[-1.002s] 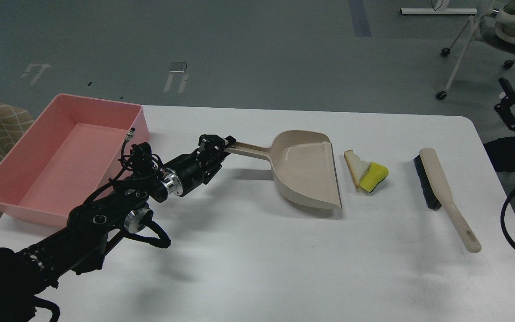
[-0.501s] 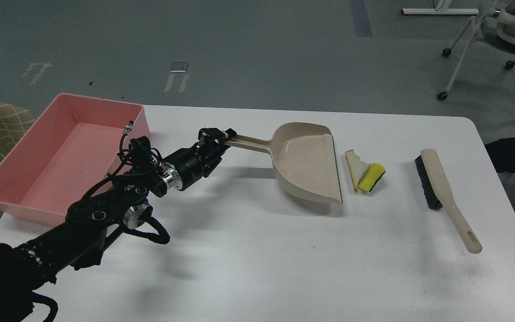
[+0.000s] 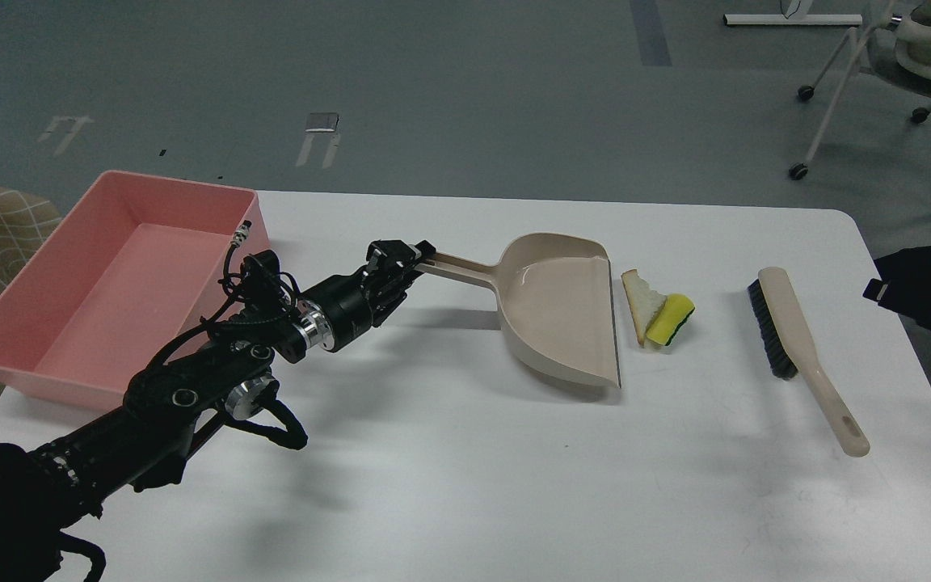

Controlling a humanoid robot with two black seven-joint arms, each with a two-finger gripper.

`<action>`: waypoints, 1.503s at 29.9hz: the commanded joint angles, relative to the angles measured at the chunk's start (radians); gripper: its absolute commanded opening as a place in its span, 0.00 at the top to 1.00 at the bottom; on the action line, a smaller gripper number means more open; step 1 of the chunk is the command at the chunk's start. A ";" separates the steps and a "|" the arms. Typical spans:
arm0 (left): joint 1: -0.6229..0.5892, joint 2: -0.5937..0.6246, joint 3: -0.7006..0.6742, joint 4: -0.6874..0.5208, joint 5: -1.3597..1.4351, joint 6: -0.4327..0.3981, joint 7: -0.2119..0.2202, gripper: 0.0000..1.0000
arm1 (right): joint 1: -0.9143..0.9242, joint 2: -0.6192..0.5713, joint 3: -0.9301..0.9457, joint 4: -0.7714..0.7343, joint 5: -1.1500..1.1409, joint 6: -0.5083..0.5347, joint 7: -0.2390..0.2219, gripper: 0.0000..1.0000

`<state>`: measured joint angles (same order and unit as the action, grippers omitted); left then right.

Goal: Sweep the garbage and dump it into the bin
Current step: 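Reach the right gripper to the wooden brush handle and grasp it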

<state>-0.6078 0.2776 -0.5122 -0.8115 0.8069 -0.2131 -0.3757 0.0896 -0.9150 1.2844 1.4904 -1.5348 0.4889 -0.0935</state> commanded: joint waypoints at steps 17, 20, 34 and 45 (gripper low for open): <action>0.003 0.008 0.000 0.002 -0.002 0.001 -0.008 0.90 | -0.047 0.192 -0.042 -0.004 -0.051 0.000 -0.084 0.37; 0.003 0.008 0.000 0.002 -0.002 0.003 -0.009 0.89 | -0.047 0.203 -0.057 -0.005 -0.091 0.000 -0.083 0.36; 0.005 0.008 0.000 0.002 -0.003 0.003 -0.009 0.89 | -0.047 0.212 -0.082 -0.010 -0.180 0.000 -0.085 0.72; 0.003 0.009 0.000 0.002 -0.003 0.003 -0.009 0.89 | -0.044 0.223 -0.077 0.001 -0.168 0.000 -0.083 0.85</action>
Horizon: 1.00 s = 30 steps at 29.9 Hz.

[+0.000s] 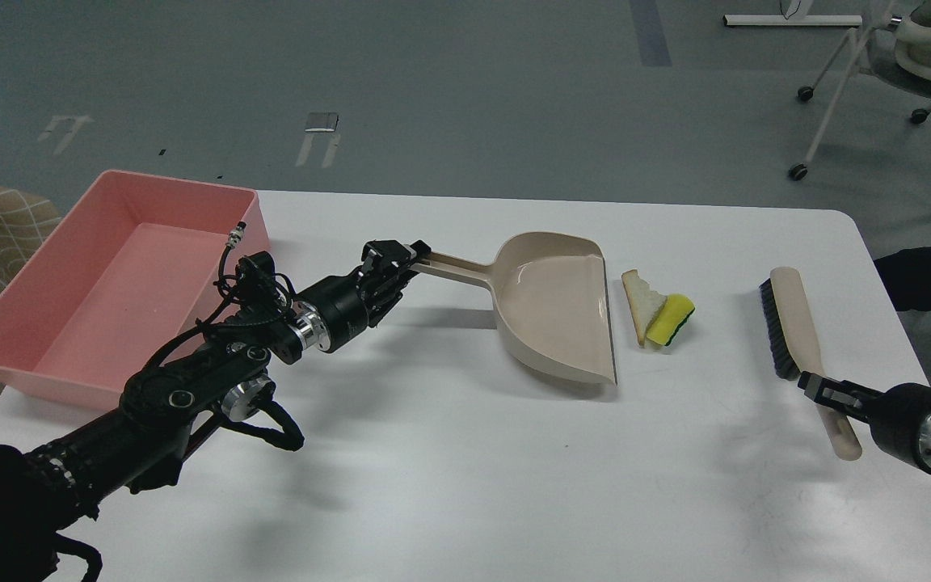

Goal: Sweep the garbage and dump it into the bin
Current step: 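Reach the right gripper to the wooden brush handle and grasp it, then sweep the yellow sponge and wooden piece into the dustpan with the brush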

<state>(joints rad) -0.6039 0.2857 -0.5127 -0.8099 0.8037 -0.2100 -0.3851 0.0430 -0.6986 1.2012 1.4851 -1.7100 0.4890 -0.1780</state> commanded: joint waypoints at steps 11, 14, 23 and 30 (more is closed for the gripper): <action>0.004 0.001 0.000 0.001 -0.001 0.021 0.000 0.90 | 0.012 0.056 -0.008 0.069 0.010 0.000 0.011 0.86; 0.009 -0.002 0.002 0.003 0.003 0.026 -0.005 0.90 | 0.053 0.097 -0.043 0.069 0.010 0.000 0.011 0.86; 0.010 -0.011 0.002 0.003 0.005 0.052 -0.011 0.90 | 0.244 0.169 -0.242 0.053 0.009 0.000 -0.004 0.85; 0.018 -0.010 0.002 0.001 0.003 0.052 -0.012 0.90 | 0.262 0.298 -0.276 0.067 0.012 0.000 -0.028 0.85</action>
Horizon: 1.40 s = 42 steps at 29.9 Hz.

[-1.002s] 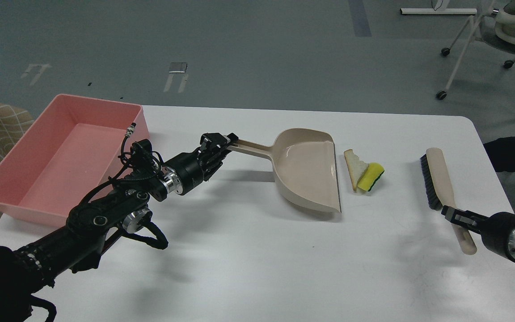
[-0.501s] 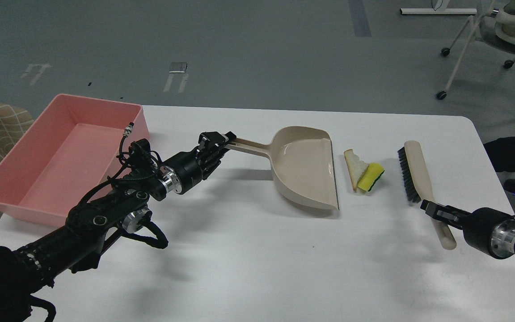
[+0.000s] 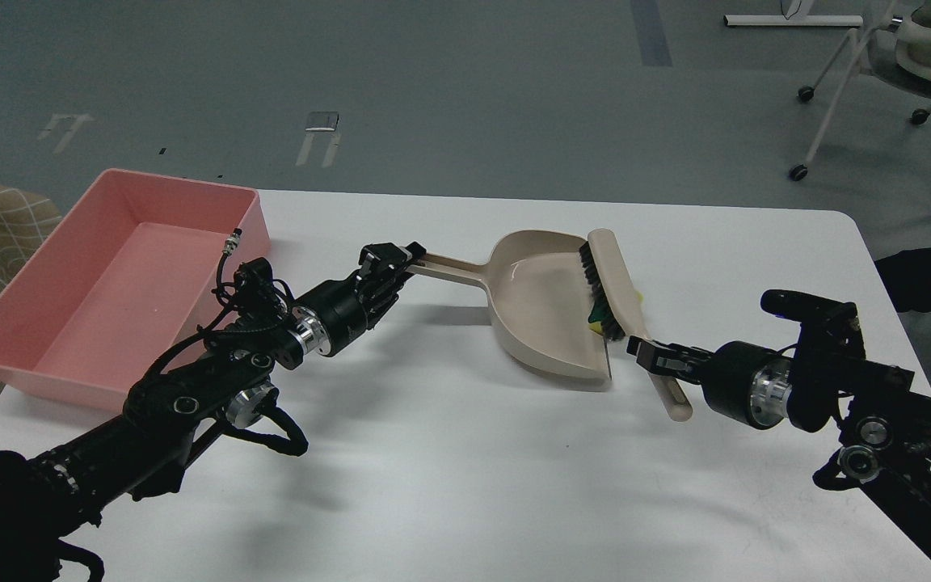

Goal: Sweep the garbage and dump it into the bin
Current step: 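Sweep the yellow sponge and wooden piece into the dustpan with the brush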

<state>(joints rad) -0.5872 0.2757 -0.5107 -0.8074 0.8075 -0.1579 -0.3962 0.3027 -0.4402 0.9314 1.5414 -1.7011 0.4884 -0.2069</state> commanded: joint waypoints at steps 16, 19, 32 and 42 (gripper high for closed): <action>0.013 0.005 0.000 -0.001 -0.002 0.000 -0.016 0.90 | -0.022 -0.110 0.172 0.039 0.164 0.000 -0.002 0.85; 0.013 0.004 -0.002 -0.001 -0.002 0.000 -0.016 0.90 | -0.060 -0.146 0.172 0.022 0.164 0.000 -0.003 0.84; 0.013 -0.001 0.000 -0.001 -0.001 0.012 -0.016 0.90 | -0.166 -0.121 0.101 0.006 0.172 0.000 0.004 0.84; 0.015 0.013 0.001 -0.001 -0.001 0.012 -0.016 0.90 | -0.090 -0.025 0.001 0.034 0.172 0.000 0.004 0.84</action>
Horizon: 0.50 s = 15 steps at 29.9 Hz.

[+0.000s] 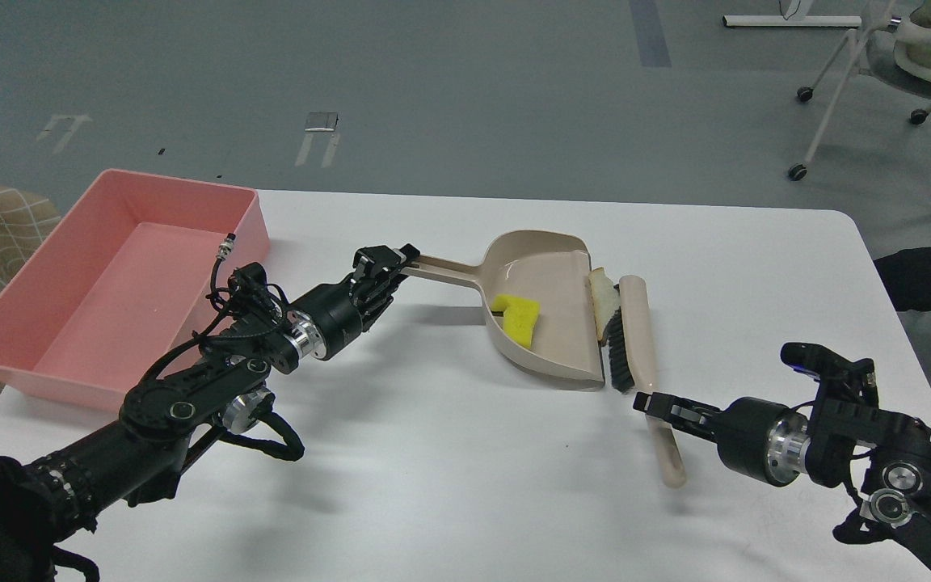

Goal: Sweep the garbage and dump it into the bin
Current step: 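Sweep the yellow sponge and wooden piece into the dustpan with the brush, then lift the dustpan with the left gripper and tip it over the pink bin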

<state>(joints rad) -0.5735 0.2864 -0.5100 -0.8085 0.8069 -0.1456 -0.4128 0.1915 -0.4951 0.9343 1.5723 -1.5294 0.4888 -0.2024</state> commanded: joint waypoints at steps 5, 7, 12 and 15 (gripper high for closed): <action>0.001 -0.003 -0.001 0.000 0.000 0.000 0.000 0.90 | 0.063 0.053 0.003 0.061 0.032 0.000 0.000 0.84; 0.001 -0.003 -0.001 -0.001 -0.001 0.000 0.000 0.90 | 0.071 0.052 0.004 0.092 0.072 0.000 0.000 0.84; 0.001 -0.001 -0.001 -0.001 -0.002 0.000 0.000 0.90 | 0.077 0.024 0.043 0.158 0.127 0.000 0.000 0.84; 0.003 0.004 -0.016 -0.003 -0.017 0.000 -0.006 0.89 | 0.075 -0.014 0.105 0.158 0.144 0.000 0.000 0.84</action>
<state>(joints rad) -0.5722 0.2861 -0.5115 -0.8098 0.8021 -0.1457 -0.4128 0.2692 -0.4819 0.9879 1.7266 -1.4014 0.4887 -0.2024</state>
